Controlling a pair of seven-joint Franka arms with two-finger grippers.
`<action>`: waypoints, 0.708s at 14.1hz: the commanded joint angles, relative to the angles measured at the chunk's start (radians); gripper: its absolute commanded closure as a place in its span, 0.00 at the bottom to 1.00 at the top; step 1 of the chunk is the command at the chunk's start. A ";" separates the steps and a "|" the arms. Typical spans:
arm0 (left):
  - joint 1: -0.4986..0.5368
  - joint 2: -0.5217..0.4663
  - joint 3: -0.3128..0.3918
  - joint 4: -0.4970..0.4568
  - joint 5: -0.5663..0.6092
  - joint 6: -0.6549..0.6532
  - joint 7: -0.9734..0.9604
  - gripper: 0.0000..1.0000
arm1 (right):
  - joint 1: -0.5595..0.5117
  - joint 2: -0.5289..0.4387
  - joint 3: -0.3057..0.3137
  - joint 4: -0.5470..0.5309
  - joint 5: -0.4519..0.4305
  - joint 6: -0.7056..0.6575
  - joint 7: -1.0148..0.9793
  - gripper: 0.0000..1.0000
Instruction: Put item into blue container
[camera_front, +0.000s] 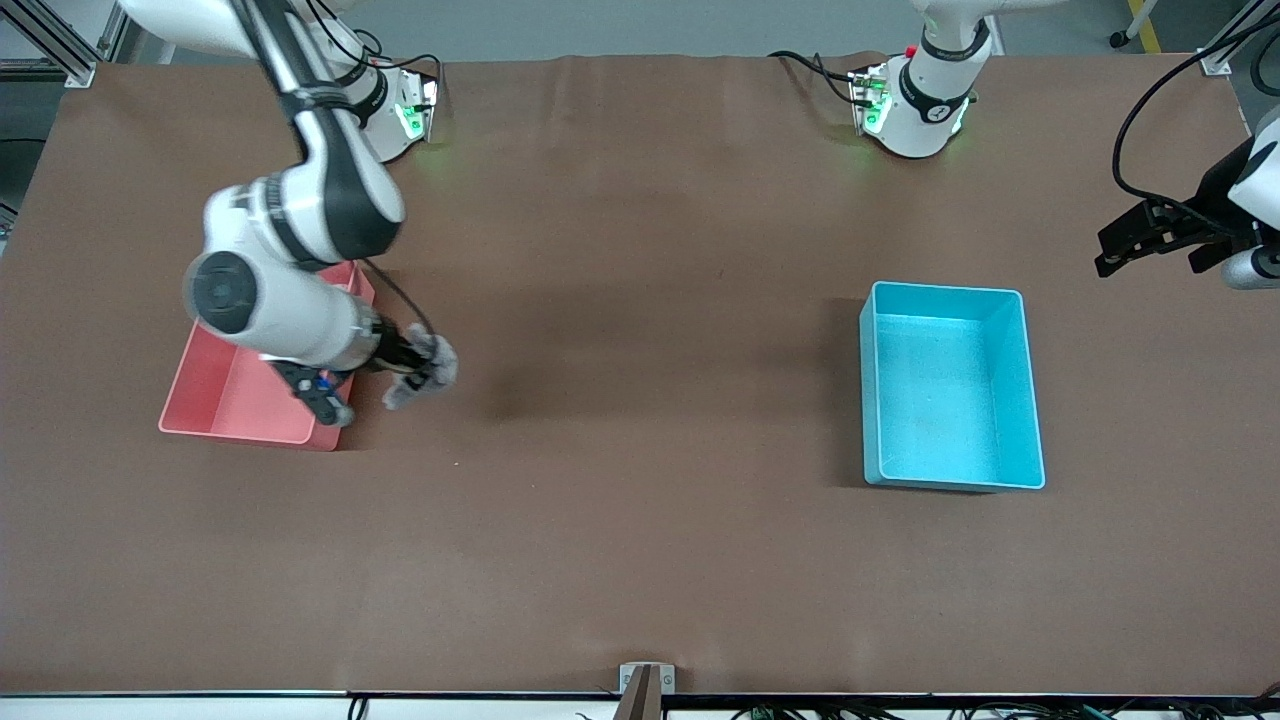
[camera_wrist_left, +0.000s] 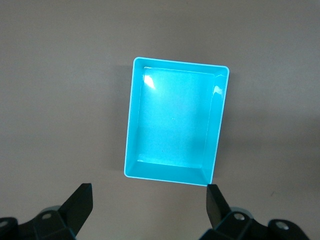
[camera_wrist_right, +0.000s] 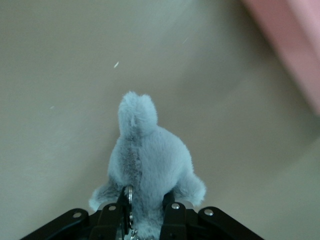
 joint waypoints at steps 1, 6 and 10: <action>-0.001 -0.004 -0.002 -0.006 0.008 0.009 0.009 0.00 | 0.110 0.096 -0.016 0.022 0.021 0.124 0.161 1.00; -0.007 0.014 -0.009 -0.007 0.008 0.029 -0.008 0.00 | 0.243 0.335 -0.016 0.244 0.016 0.171 0.442 1.00; -0.014 0.056 -0.021 -0.009 0.002 0.046 -0.014 0.00 | 0.274 0.389 -0.016 0.264 0.010 0.264 0.505 1.00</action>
